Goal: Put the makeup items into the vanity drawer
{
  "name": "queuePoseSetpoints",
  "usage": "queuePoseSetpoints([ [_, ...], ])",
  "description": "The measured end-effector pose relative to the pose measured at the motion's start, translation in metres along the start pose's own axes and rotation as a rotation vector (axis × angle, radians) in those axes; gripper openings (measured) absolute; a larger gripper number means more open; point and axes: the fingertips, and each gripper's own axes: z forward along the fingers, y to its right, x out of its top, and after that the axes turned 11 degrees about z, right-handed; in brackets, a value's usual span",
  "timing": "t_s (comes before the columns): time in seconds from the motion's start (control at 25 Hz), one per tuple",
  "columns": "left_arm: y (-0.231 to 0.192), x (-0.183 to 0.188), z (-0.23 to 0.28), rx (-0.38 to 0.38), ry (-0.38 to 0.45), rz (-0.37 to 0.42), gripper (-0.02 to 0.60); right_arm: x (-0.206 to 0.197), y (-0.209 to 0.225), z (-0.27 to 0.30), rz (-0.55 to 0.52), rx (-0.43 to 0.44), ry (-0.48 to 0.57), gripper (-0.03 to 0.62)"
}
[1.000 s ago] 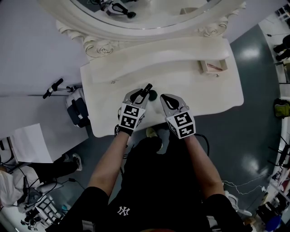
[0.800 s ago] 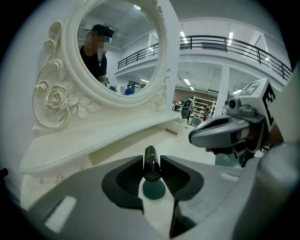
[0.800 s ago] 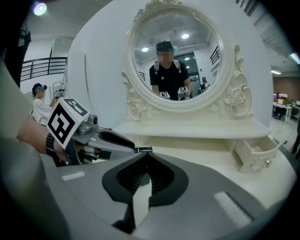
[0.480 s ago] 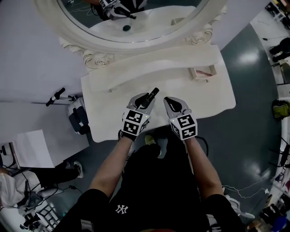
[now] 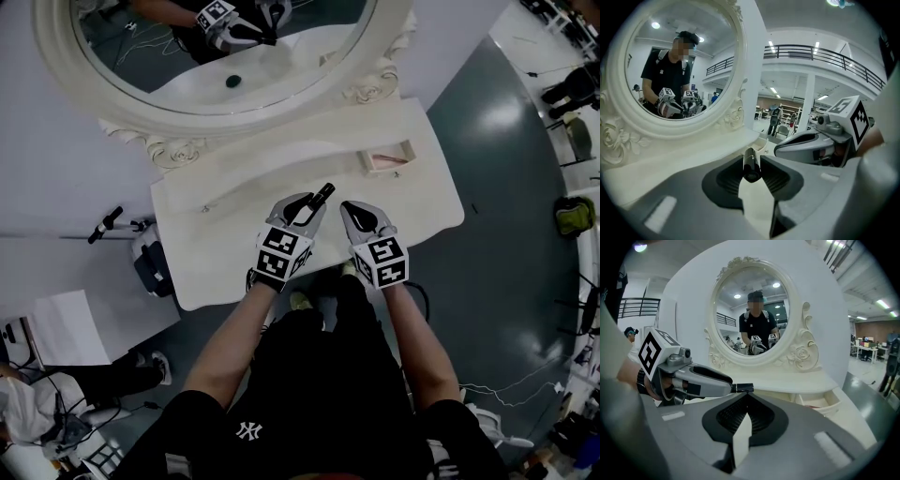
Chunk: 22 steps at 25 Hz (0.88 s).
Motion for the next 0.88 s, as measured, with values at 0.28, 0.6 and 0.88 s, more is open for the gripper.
queuePoseSetpoints([
  [0.28,0.022,0.031,0.055,-0.052,0.004,0.017,0.107,0.018,0.062,-0.020,0.021,-0.048,0.026,0.026],
  [0.6,0.038,0.056,0.122,-0.091,-0.013,0.043,0.107,0.030,0.126,-0.031,0.051,-0.072,0.034,0.026],
  [0.88,0.046,0.063,0.175,-0.111,-0.058,0.062,0.107,0.032,0.173,-0.032,0.082,-0.070,0.028,0.026],
])
